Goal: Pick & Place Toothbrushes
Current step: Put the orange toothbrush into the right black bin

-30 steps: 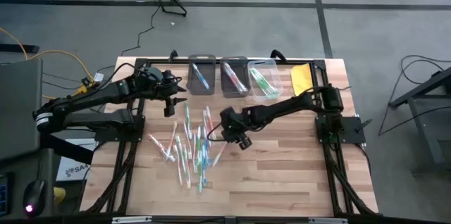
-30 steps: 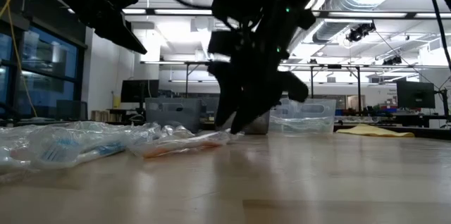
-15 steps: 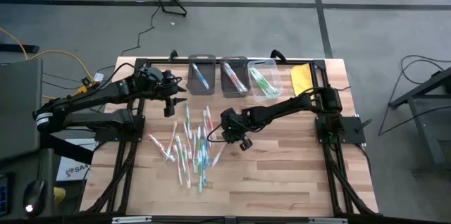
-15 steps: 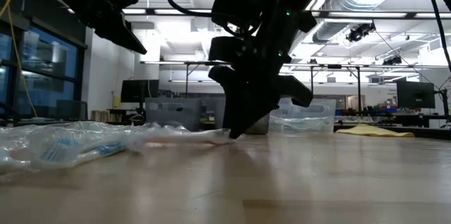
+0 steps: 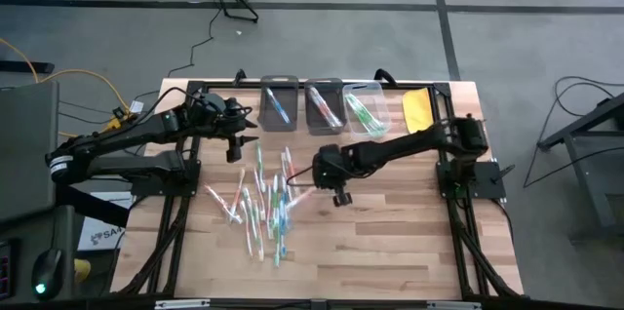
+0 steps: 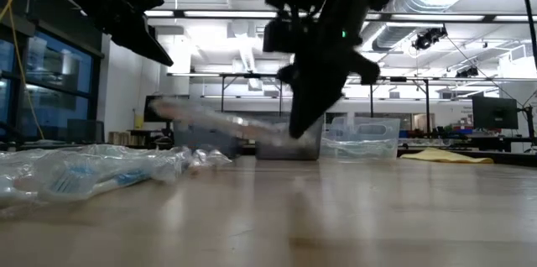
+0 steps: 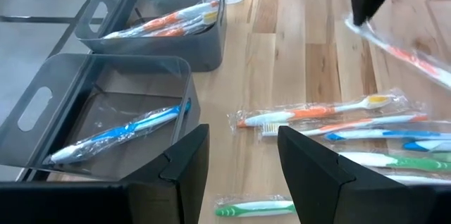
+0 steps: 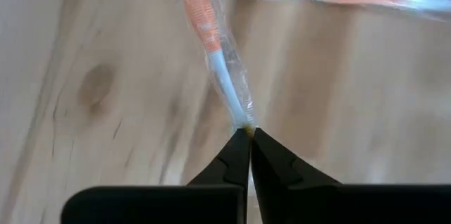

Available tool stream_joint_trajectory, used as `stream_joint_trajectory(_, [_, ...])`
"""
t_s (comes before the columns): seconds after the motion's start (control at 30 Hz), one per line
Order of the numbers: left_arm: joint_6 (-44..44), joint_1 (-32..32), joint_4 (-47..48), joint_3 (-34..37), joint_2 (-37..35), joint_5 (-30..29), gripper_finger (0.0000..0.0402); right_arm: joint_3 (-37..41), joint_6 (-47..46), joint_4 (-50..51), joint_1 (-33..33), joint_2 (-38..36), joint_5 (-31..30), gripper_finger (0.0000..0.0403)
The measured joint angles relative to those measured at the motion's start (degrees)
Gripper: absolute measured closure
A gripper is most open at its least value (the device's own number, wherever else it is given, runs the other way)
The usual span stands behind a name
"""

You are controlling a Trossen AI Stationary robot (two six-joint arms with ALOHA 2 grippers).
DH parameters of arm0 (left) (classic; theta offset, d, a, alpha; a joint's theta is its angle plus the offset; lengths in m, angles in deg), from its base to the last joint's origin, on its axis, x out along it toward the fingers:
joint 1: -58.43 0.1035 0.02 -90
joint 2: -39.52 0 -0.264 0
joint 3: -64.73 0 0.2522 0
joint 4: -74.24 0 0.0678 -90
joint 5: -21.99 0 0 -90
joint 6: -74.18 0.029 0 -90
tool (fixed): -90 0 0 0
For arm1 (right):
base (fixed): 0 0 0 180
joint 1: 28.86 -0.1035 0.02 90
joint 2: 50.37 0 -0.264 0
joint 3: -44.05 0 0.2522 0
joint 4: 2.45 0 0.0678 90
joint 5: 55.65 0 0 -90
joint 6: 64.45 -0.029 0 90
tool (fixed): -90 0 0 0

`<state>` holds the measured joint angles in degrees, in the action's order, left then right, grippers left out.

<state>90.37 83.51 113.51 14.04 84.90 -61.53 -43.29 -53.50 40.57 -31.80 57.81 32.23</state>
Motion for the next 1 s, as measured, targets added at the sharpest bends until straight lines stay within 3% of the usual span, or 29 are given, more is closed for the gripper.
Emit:
stream_joint_trajectory(0.17, [0.0, 0.0, -0.1, 0.0, 0.0, -0.1, 0.0238, 0.0, -11.9, -0.6, 2.9, -4.7, -7.0, 0.0399])
stream_joint_trajectory(0.37, [0.0, 0.0, -0.1, 0.0, 0.0, 0.1, 0.0238, -0.1, -24.2, -3.2, 10.8, -6.3, -11.0, 0.04])
stream_joint_trajectory(0.77, [0.0, 0.0, -0.1, 0.0, 0.0, 0.2, 0.0238, -0.1, -35.5, -2.4, 27.1, -5.8, 1.1, 0.04])
stream_joint_trajectory(1.0, [0.0, 0.0, -0.1, 0.0, 0.0, 0.2, 0.0238, -3.6, -36.2, 3.9, 30.5, -5.7, 1.9, 0.04])
